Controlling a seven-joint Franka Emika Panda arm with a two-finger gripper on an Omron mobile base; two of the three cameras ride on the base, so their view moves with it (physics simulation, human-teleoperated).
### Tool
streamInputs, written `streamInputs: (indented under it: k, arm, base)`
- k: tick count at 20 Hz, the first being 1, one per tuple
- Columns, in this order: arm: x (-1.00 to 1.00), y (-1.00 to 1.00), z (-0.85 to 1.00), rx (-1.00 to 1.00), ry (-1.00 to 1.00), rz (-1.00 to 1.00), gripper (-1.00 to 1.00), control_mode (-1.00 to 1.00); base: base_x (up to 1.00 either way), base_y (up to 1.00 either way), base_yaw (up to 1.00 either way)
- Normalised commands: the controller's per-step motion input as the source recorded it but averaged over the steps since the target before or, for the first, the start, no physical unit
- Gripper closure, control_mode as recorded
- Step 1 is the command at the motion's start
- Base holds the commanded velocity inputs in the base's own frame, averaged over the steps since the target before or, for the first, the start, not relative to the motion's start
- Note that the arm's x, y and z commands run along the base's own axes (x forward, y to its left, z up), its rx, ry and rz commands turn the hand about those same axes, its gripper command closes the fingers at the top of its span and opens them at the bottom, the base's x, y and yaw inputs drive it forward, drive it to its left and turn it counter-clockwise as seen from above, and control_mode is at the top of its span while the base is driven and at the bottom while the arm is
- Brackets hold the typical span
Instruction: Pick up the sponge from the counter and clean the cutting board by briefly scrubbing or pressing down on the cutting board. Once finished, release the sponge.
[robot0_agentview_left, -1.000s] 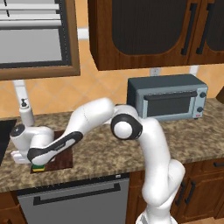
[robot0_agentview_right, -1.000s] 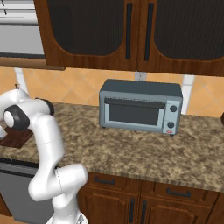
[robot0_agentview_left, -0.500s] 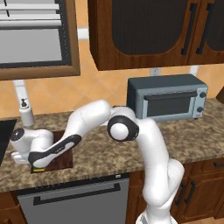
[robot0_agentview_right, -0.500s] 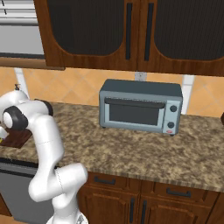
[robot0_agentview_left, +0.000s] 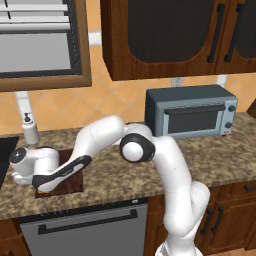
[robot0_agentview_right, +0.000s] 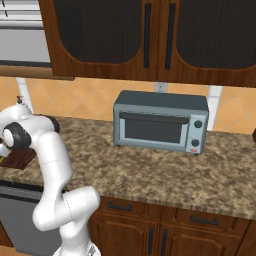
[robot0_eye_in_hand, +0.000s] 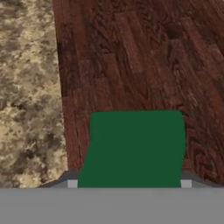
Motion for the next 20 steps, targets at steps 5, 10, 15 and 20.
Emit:
streamInputs:
  k: [5, 10, 15, 20]
  arm:
    - [0.37, 0.0, -0.22, 0.0, -0.07, -0.02, 1.0, -1.0]
    - [0.52, 0.0, -0.12, 0.0, -0.01, -0.01, 1.0, -1.0]
    - [0.56, -0.04, -0.17, 0.0, -0.01, 0.0, 1.0, -1.0]
    - [0.48, -0.09, -0.35, 0.0, -0.05, 0.0, 1.0, -1.0]
  base:
    - [0.0, 0.0, 0.0]
    - [0.0, 0.0, 0.0]
    - [0.0, 0.0, 0.0]
    - [0.0, 0.0, 0.0]
